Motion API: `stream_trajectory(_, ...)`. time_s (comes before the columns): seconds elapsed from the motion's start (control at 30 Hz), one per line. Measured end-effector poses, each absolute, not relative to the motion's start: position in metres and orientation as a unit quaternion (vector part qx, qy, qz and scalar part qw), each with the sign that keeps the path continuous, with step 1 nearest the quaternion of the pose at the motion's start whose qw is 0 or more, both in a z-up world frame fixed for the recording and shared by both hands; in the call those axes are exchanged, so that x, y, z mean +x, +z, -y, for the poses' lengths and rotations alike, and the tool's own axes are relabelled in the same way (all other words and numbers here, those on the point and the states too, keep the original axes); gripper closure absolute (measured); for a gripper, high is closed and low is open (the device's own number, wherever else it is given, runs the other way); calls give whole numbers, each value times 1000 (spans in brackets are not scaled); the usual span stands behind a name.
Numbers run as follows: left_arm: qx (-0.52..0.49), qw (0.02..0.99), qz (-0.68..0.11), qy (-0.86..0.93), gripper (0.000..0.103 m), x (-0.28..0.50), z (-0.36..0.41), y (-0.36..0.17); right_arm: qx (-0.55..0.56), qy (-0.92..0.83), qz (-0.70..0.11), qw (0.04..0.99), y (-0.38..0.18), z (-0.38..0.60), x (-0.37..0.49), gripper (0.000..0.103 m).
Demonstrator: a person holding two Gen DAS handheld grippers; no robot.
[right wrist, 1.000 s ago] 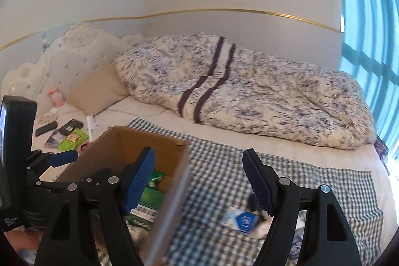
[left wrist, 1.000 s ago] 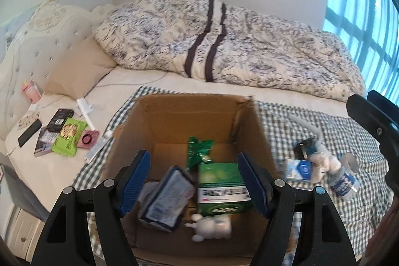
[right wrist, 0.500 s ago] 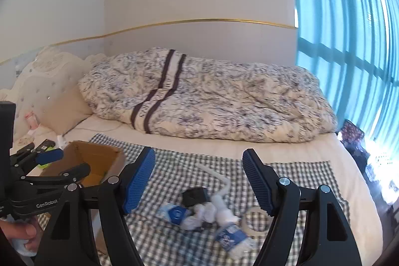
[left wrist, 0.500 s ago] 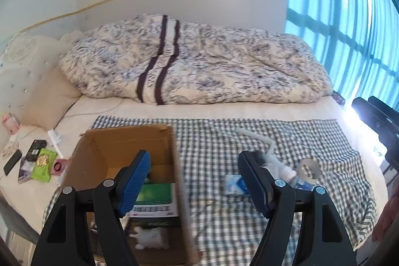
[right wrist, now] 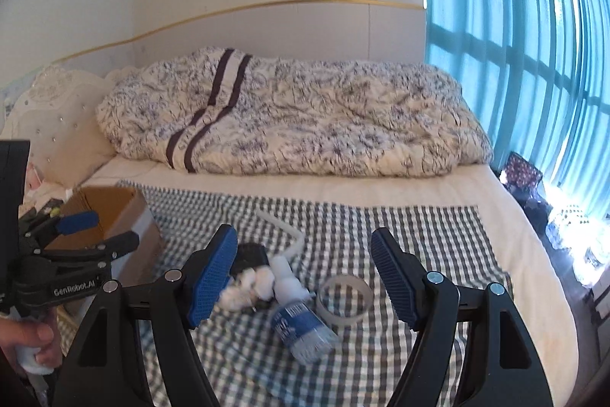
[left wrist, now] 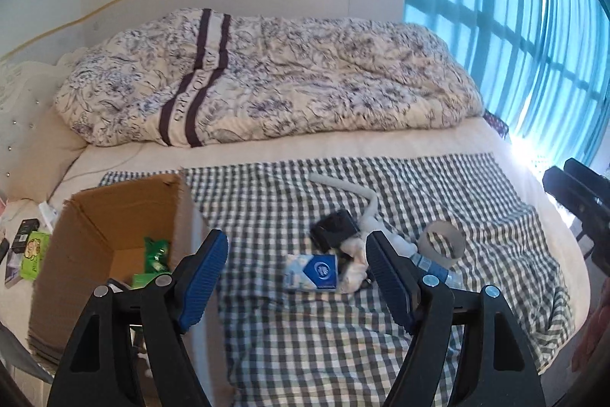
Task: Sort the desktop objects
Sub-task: 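Move both open tools back over the remaining pile, then reach the left tool to the white cloth while the right approaches the blue water bottle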
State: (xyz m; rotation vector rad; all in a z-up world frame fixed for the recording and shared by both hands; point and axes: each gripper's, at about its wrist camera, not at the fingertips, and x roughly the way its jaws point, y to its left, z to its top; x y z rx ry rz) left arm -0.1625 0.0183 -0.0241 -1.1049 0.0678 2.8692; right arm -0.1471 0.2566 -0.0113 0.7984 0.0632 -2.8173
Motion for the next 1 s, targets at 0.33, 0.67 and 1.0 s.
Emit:
stream_trajectory(0.33,-390,48,-17,919,25,-177,-36,-75,328,-940,-7,95,-81,-283,-155,30)
stream_trajectory(0.67,-407,66,-19,911,25,-188,-48,-123,370,-922,-11,110,-134,-283,-163,30)
stream_trajectory(1.0,-413,93,-33,905,25,-203,-58,-160,400,-907,-16,131,-172,-274,-173,30)
